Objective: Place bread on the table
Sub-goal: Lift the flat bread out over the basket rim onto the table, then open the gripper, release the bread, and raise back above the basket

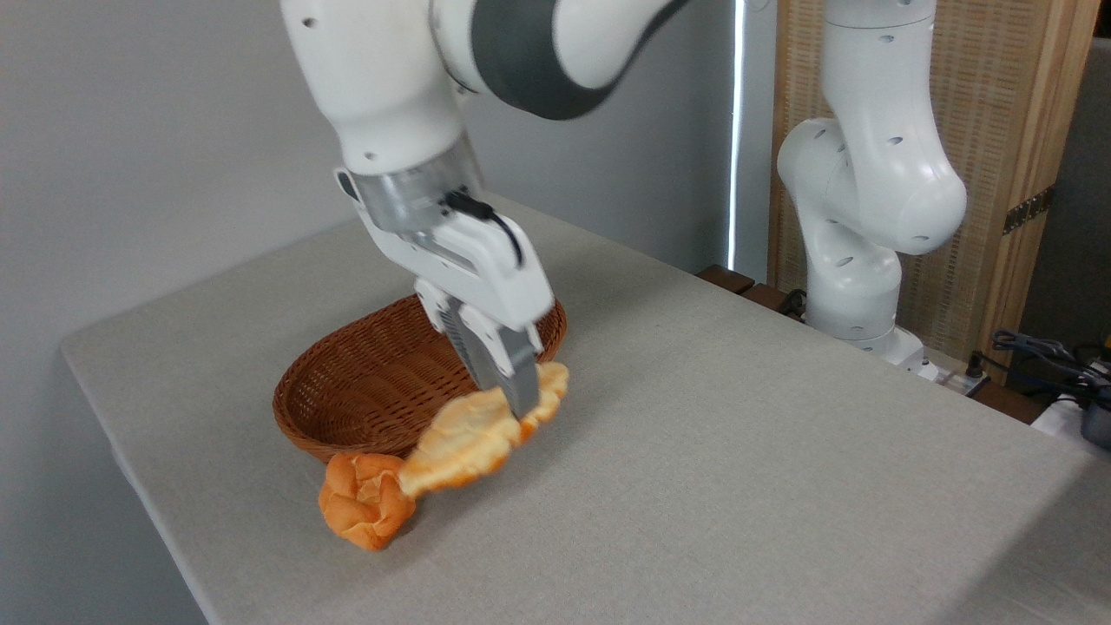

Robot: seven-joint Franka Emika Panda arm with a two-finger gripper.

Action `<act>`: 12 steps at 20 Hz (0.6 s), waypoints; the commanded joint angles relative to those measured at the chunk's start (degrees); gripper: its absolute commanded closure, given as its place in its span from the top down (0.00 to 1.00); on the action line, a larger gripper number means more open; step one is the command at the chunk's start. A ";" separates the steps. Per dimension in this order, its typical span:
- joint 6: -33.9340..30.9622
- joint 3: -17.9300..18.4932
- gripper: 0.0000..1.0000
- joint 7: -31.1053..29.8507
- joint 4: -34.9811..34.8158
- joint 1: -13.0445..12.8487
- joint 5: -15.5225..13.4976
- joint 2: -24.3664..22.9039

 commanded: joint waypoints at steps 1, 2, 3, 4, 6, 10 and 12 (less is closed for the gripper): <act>-0.98 3.48 1.00 1.37 -0.09 -0.67 0.70 -0.10; -1.07 3.57 1.00 1.37 -0.09 -0.67 0.70 -0.01; -1.07 3.57 1.00 1.37 -0.18 -0.67 0.70 0.16; -1.07 3.57 1.00 1.37 -0.35 -0.67 0.70 0.16; -1.07 3.57 1.00 1.37 -0.35 -0.67 0.70 0.16; -0.98 3.57 1.00 1.37 -0.35 -0.67 0.70 0.25; -0.98 3.57 1.00 1.37 -0.35 -0.67 0.70 0.25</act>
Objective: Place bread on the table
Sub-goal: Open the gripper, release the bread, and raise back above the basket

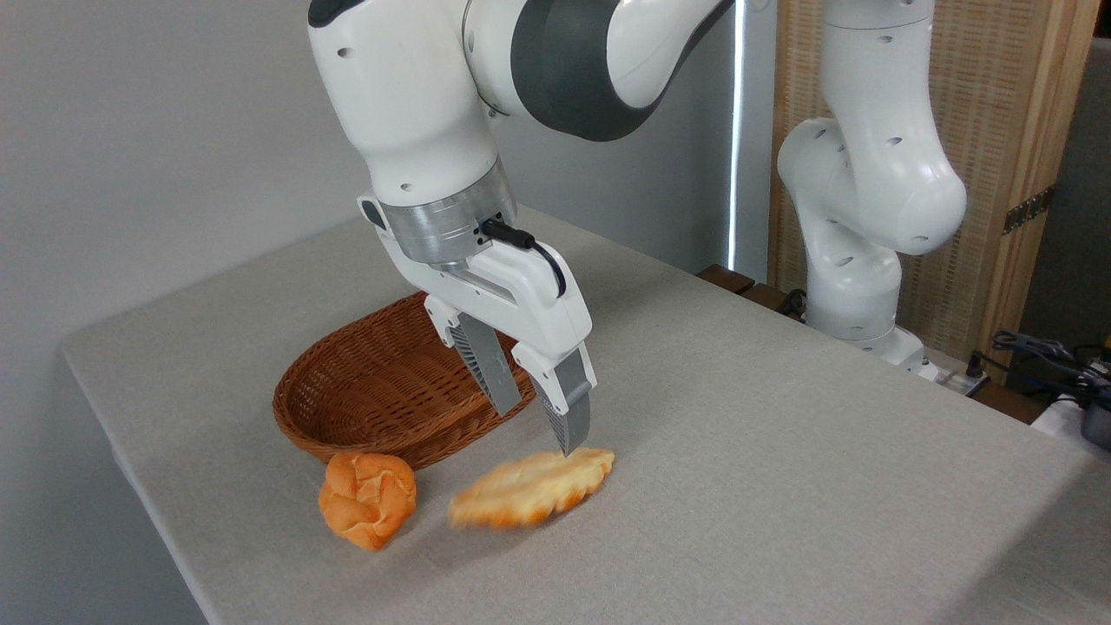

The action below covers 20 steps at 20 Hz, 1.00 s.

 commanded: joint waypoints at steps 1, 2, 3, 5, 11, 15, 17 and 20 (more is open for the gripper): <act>-0.98 0.38 1.00 0.23 0.23 -0.52 0.69 -0.27; -0.72 0.38 1.00 0.23 0.32 -0.52 0.69 -0.36; -0.45 0.29 1.00 0.23 0.49 -0.52 0.69 -0.62; 0.07 0.03 1.00 0.05 1.37 -0.61 0.60 -0.97; 2.71 -4.10 1.00 -1.09 4.19 -1.13 -0.19 -3.52; 6.12 -4.72 1.00 -1.70 5.15 -1.13 -0.97 -3.70; 7.98 -4.54 1.00 -1.79 4.98 -0.96 -3.52 -3.17; 9.22 -4.19 1.00 -1.71 5.06 -0.61 -3.97 -2.55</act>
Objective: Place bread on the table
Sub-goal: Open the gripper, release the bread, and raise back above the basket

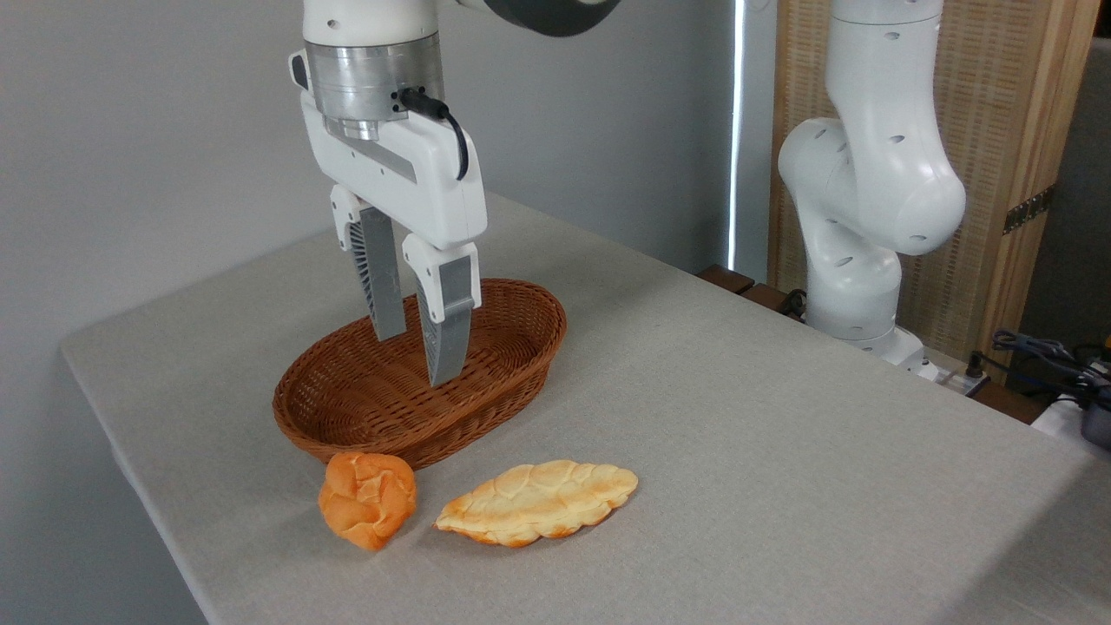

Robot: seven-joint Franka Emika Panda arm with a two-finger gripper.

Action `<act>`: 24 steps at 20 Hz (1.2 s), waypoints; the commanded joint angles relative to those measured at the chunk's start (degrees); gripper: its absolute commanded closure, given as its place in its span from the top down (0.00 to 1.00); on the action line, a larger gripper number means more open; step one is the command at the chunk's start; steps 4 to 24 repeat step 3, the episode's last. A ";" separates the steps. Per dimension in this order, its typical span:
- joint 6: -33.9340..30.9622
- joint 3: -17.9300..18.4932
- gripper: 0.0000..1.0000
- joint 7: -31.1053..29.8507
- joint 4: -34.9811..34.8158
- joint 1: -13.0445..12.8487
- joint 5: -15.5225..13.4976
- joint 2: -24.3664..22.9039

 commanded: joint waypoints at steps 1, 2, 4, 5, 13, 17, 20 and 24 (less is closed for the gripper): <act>1.49 0.70 1.00 -0.50 -0.06 0.13 -1.25 0.45; 1.49 0.79 1.00 -0.50 -0.07 0.13 -1.25 0.45; 1.49 0.79 1.00 -0.50 -0.07 0.13 -1.25 0.45; 1.49 0.79 1.00 -0.50 -0.07 0.13 -1.25 0.45; 1.49 0.79 1.00 -0.50 -0.07 0.13 -1.25 0.45; 1.49 0.79 1.00 -0.50 -0.07 0.13 -1.25 0.45; 1.49 0.79 1.00 -0.50 -0.07 0.13 -1.25 0.45; 1.49 0.79 1.00 -0.50 -0.07 0.13 -1.25 0.45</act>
